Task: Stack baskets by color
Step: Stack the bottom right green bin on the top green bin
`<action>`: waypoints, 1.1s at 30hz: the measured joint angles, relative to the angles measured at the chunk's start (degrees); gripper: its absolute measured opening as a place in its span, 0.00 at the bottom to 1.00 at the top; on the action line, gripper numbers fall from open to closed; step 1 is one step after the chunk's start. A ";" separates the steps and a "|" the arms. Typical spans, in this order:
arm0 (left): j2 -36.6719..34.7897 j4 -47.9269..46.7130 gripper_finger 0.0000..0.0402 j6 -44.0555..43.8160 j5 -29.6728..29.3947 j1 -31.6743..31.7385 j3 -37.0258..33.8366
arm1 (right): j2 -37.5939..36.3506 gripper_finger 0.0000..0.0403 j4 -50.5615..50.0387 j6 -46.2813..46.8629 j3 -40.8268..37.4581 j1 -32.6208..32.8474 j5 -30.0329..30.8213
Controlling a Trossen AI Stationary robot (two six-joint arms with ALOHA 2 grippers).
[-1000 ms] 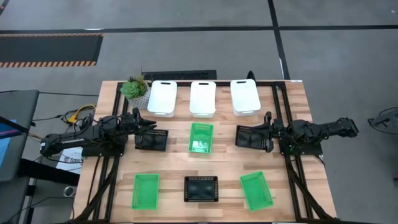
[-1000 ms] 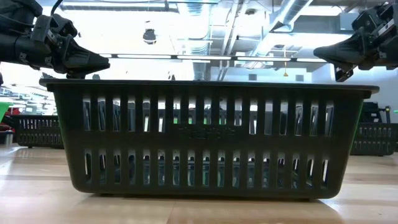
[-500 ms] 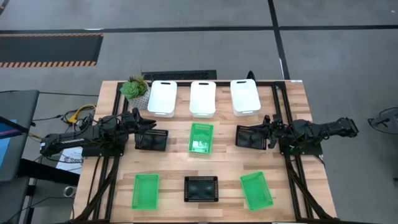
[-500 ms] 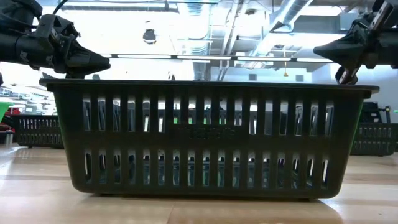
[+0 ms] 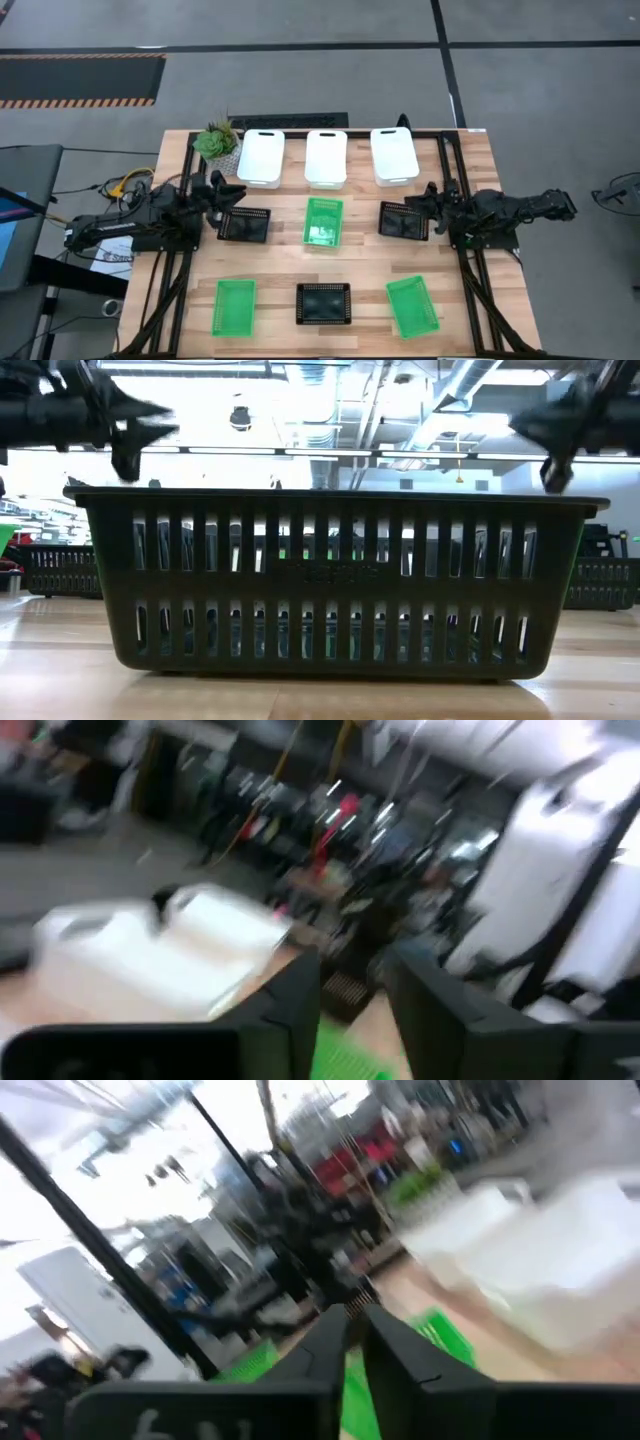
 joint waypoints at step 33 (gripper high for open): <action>30.48 -43.77 0.65 -2.25 4.00 -0.02 45.35 | 55.04 0.48 -62.84 59.17 44.54 23.69 -29.54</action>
